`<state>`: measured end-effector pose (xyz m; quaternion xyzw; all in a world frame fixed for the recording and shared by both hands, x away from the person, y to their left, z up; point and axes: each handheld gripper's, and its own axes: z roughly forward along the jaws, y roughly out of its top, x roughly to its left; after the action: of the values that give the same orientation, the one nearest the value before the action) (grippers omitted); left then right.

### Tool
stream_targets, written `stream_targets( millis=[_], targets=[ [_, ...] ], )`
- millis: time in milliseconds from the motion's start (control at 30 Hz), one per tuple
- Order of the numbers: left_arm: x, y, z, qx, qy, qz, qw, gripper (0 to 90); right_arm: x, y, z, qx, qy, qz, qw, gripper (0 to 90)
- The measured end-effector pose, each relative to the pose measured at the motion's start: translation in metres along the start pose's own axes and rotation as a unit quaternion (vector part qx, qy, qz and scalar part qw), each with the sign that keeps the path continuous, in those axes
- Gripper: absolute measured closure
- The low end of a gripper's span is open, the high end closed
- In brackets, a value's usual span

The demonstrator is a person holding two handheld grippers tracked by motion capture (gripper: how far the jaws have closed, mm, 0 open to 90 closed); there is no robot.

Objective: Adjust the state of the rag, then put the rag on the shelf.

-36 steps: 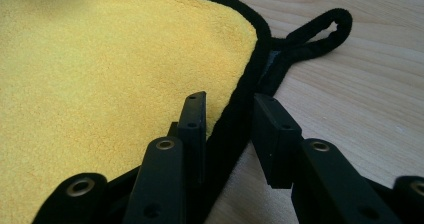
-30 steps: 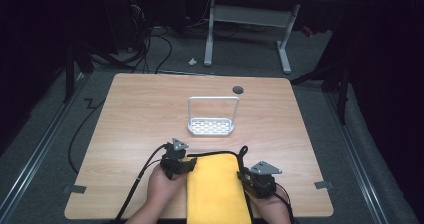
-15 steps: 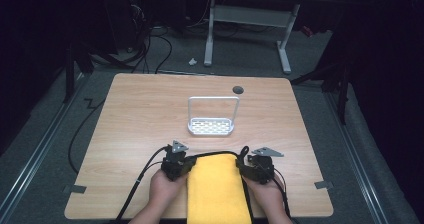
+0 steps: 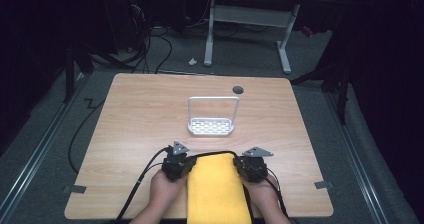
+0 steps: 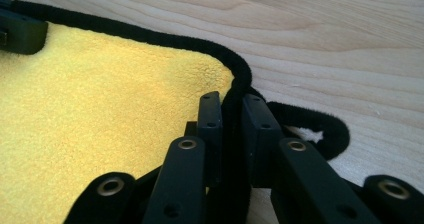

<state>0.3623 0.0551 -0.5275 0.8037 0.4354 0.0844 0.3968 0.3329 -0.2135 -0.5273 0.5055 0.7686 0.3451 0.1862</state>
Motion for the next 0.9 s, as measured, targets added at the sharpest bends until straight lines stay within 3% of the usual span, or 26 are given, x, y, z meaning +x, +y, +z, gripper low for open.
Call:
stream_targets(
  millis=[67,133,233,300,467,767,900],
  targets=[
    [0.001,0.0,-0.001,-0.004,-0.002,-0.004,1.0,81.8,-0.001,-0.001,0.0,-0.006,0.0,-0.004,1.0,82.1],
    [0.002,0.002,-0.007,-0.025,-0.005,-0.015,0.9996,81.9,0.001,-0.001,-0.004,-0.023,-0.003,-0.01,0.9997,82.5],
    [0.001,0.006,-0.012,-0.038,-0.004,-0.016,0.9991,82.7,0.003,0.002,-0.01,-0.043,-0.002,-0.011,0.999,82.5],
    [-0.002,0.012,-0.017,-0.055,0.0,-0.006,0.9985,82.7,0.003,0.004,-0.012,-0.055,0.0,-0.009,0.9984,82.5],
    [-0.008,0.021,-0.023,-0.07,0.013,0.015,0.9973,83.0,0.006,0.012,-0.021,-0.086,-0.004,-0.023,0.996,82.4],
    [-0.003,0.037,-0.035,-0.101,0.013,0.01,0.9948,83.0,0.01,0.029,-0.035,-0.129,-0.017,-0.032,0.9909,82.5],
    [-0.001,0.045,-0.043,-0.122,0.016,0.019,0.9922,83.0,0.011,0.038,-0.038,-0.148,-0.02,-0.03,0.9883,82.4]
  ],
)
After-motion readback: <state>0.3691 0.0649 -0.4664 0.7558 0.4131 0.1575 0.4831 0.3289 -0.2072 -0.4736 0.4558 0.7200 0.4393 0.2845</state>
